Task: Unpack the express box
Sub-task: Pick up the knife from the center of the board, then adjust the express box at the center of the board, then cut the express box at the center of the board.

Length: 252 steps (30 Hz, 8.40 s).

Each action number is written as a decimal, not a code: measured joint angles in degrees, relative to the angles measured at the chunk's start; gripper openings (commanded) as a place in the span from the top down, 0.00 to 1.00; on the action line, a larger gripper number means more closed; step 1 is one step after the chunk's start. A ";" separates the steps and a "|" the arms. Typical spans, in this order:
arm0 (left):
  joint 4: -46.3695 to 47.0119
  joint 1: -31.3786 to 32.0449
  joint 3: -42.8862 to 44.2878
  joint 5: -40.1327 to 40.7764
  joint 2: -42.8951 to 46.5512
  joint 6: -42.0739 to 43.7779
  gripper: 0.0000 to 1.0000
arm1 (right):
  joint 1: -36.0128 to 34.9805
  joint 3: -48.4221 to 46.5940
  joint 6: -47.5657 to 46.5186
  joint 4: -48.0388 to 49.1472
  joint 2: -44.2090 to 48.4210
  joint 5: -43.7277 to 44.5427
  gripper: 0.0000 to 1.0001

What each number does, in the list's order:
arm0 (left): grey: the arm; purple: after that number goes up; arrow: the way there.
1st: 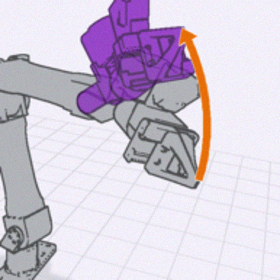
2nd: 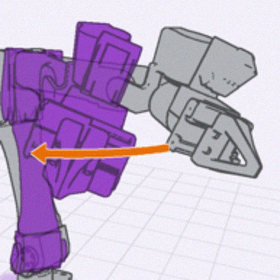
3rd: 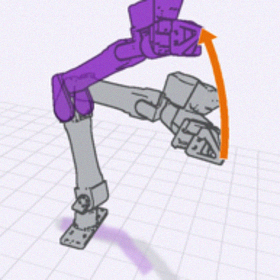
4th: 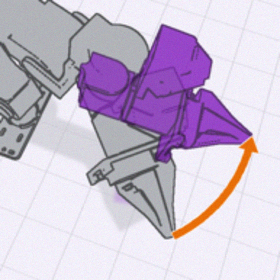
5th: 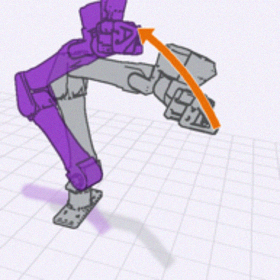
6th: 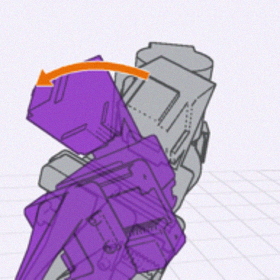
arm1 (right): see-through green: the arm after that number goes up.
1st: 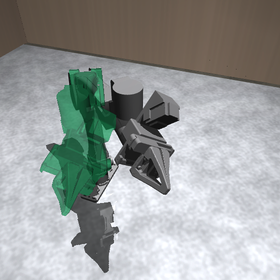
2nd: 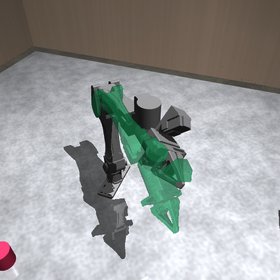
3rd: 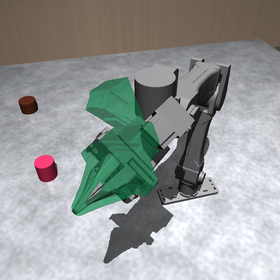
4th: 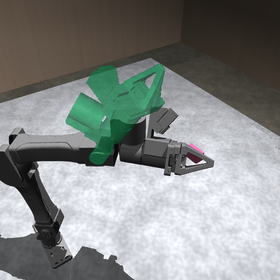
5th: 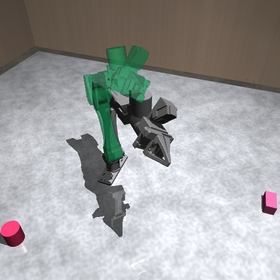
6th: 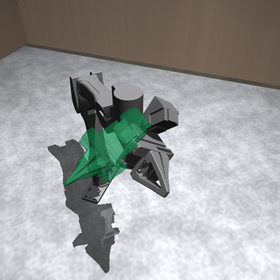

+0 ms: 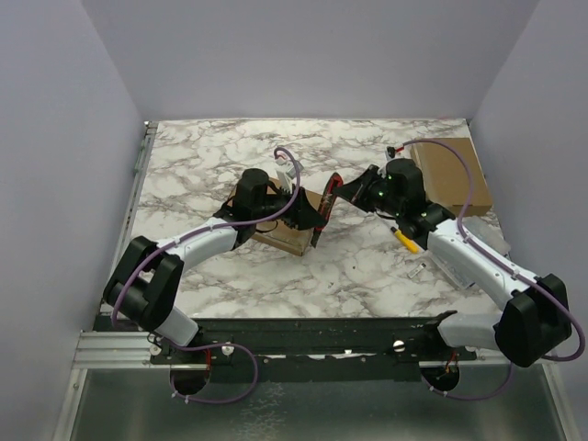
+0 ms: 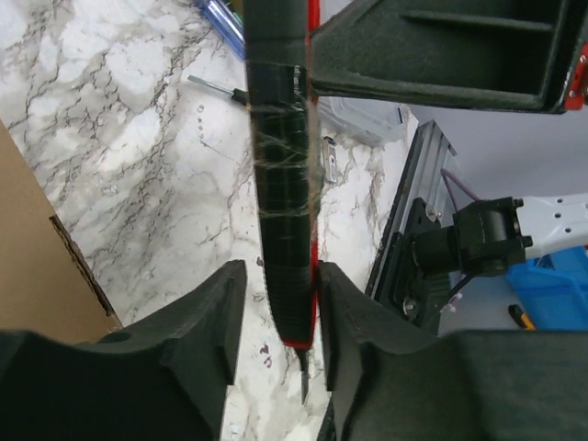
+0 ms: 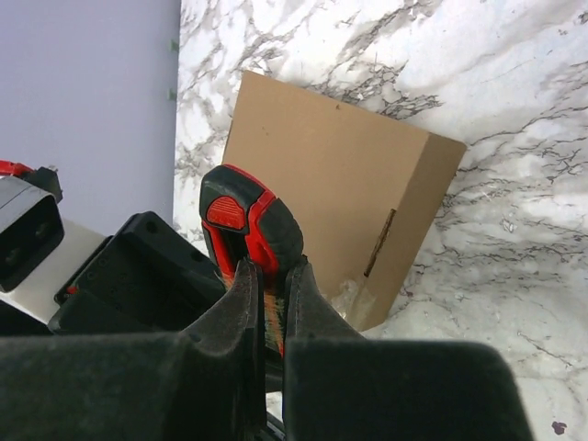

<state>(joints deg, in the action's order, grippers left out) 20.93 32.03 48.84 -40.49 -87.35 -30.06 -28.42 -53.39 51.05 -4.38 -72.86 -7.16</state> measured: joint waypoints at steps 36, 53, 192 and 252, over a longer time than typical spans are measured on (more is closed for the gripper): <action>-0.28 2.86 0.63 -22.97 2.51 6.45 1.00 | 1.86 10.56 -23.43 12.72 9.70 -42.47 0.45; -0.72 3.23 0.66 -25.75 3.48 7.15 0.32 | 1.99 11.67 -18.67 16.87 8.15 -40.61 1.00; -11.98 -18.45 17.84 -1.16 -24.30 -3.56 0.54 | -15.45 -6.56 -34.62 35.58 -20.65 21.92 1.00; -12.24 -18.91 17.70 -0.63 -25.31 -4.59 0.87 | -21.14 -3.82 -47.08 65.44 -34.93 31.58 1.00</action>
<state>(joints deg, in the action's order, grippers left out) 8.69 13.13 66.54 -41.12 -112.66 -34.65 -49.56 -57.21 3.97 61.06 -107.79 24.43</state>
